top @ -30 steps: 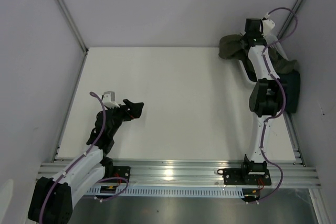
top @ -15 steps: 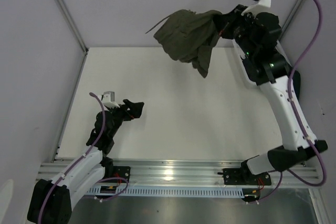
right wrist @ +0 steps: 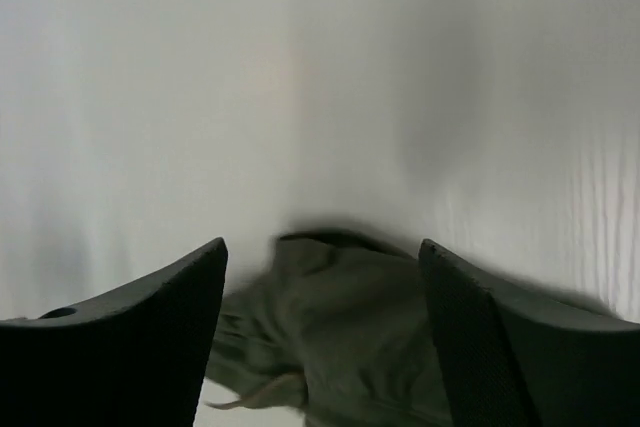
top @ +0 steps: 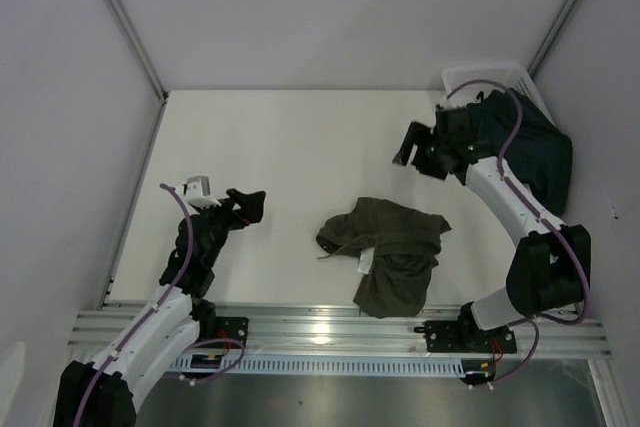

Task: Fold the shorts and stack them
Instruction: Move the shorts to the center of the board, then flatten the shorts out

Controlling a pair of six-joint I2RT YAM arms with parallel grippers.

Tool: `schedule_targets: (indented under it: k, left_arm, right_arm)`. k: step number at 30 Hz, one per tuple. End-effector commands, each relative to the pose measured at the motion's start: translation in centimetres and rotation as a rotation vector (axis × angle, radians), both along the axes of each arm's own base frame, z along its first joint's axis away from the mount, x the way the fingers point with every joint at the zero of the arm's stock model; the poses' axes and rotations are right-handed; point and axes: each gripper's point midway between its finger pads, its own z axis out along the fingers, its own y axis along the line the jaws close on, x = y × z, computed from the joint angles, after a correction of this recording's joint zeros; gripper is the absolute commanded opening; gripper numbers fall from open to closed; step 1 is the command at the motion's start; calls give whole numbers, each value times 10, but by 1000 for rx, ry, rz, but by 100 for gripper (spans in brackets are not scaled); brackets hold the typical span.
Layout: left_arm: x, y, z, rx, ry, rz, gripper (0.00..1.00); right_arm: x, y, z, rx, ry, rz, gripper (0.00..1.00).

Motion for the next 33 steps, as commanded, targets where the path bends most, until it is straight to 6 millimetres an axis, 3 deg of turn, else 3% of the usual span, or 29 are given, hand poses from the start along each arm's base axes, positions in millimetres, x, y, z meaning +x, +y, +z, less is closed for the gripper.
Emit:
schedule_targets:
  k: [1,7,12,13,17,18,24,29,33]
  left_arm:
    - [4,1,19,10,-48,10,99]
    - [5,-6,16,8,-37,-25,99]
    - [6,-14,15,3,-34,-64,99]
    - [7,-15,13,6,-27,-71,99]
    - [-2,-51,17,-1,-51,-276,99]
    - [-4,-62,26,-6,-80,-324,99]
    - [-19,-100,19,19,-42,-497,99]
    - [-24,-104,19,21,-42,-526,99]
    - [-26,-105,21,16,-46,-535,99]
  right_arm:
    - [-42,-11,-23,-31,65,2,81]
    - [-76,-11,-27,-67,57,59,82]
    - [-111,-13,-56,-154,107,66,79]
    - [-114,-22,-61,-203,109,31,78]
    - [-133,-31,-69,-271,83,10,78]
    - [-140,-35,-72,-270,74,1,78]
    - [-152,-60,-65,-245,81,-190,72]
    - [-173,-72,-81,-229,157,-314,71]
    - [-192,-68,-83,-254,155,-349,69]
